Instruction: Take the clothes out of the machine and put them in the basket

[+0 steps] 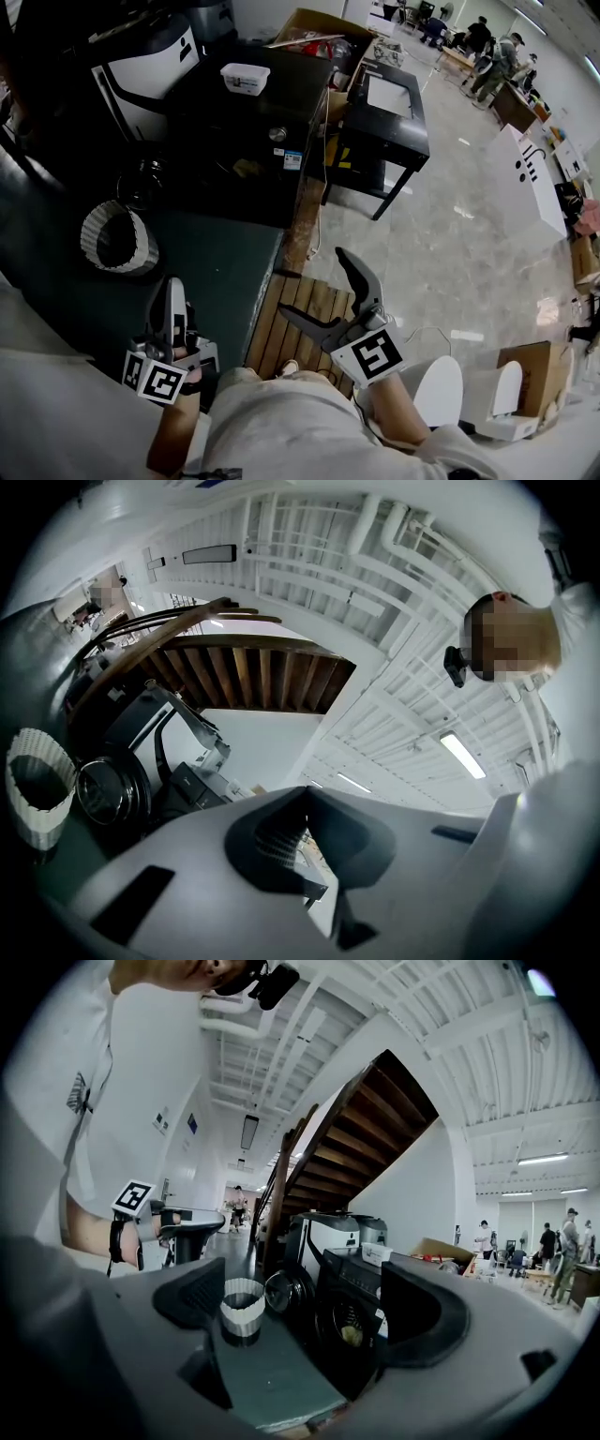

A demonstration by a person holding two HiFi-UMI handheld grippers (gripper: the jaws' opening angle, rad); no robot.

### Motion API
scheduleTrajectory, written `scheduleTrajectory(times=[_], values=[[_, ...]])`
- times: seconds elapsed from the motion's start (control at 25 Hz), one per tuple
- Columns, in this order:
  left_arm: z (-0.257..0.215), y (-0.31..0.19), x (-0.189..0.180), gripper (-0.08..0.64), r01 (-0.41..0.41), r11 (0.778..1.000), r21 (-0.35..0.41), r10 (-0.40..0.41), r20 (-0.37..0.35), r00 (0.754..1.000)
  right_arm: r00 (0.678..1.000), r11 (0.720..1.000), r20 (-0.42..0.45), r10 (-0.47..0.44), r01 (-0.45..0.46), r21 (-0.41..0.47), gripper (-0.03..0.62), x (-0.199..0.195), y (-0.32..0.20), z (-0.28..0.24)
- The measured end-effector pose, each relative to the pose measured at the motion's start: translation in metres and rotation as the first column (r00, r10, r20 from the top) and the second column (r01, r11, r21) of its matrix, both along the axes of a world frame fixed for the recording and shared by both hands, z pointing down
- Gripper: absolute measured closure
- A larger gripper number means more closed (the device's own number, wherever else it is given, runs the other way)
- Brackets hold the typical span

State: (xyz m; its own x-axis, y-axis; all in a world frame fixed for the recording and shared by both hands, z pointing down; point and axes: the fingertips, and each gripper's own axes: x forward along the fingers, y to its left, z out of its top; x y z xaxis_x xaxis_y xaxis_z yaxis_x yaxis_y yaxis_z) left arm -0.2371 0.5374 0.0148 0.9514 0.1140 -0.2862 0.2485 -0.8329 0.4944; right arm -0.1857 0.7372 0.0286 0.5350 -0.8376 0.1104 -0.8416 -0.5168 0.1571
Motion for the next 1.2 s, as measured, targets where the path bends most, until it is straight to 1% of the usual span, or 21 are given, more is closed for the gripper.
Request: scheduleTrajectory(times=[0.16,0.32,0.44,0.56,0.68,0.8,0.88,0.96,1.04,1.12,1.2], values=[[0.003,0.002,-0.001,0.548,0.035,0.999,0.024,-0.036,0.021,0.999,0.999,1.000,0.035,-0.030,0.030,0.008,0.089,0.006,0.001,0.013],[0.004,-0.014,-0.004,0.546,0.086,0.995,0.047,-0.087,0.040,0.995,0.997,0.998,0.053,-0.062,0.061,0.012,0.091,0.017,-0.010,0.025],[0.014,-0.038,0.000,0.547,0.128,0.991,0.037,-0.130,0.063,0.989,0.993,0.995,0.061,-0.097,0.098,-0.011,0.091,0.026,-0.032,0.032],[0.027,-0.062,0.020,0.547,0.144,0.989,0.016,-0.145,0.086,0.986,0.990,0.993,0.080,-0.113,0.116,-0.029,0.091,0.047,-0.060,0.040],[0.049,-0.092,0.055,0.548,0.132,0.991,-0.010,-0.130,0.118,0.984,0.987,0.990,0.105,-0.119,0.126,-0.062,0.091,0.079,-0.096,0.057],[0.075,-0.143,0.101,0.548,0.129,0.990,-0.048,-0.121,0.152,0.981,0.984,0.988,0.140,-0.113,0.127,-0.090,0.091,0.119,-0.147,0.078],[0.085,-0.183,0.136,0.547,0.117,0.993,-0.035,-0.110,0.155,0.982,0.981,0.986,0.168,-0.099,0.120,-0.117,0.091,0.151,-0.188,0.093],[0.092,-0.225,0.174,0.548,0.086,0.996,-0.021,-0.082,0.156,0.984,0.980,0.982,0.188,-0.069,0.100,-0.160,0.091,0.189,-0.228,0.105],[0.097,-0.270,0.215,0.547,0.045,0.999,-0.023,-0.041,0.159,0.986,0.980,0.974,0.199,-0.025,0.069,-0.216,0.091,0.230,-0.265,0.110],[0.096,-0.314,0.257,0.548,-0.003,0.999,-0.037,0.009,0.160,0.987,0.982,0.964,0.188,0.018,0.033,-0.264,0.091,0.267,-0.298,0.105],[0.089,-0.345,0.296,0.548,-0.056,0.997,-0.054,0.064,0.154,0.986,0.983,0.955,0.176,0.055,-0.001,-0.295,0.091,0.294,-0.326,0.092]])
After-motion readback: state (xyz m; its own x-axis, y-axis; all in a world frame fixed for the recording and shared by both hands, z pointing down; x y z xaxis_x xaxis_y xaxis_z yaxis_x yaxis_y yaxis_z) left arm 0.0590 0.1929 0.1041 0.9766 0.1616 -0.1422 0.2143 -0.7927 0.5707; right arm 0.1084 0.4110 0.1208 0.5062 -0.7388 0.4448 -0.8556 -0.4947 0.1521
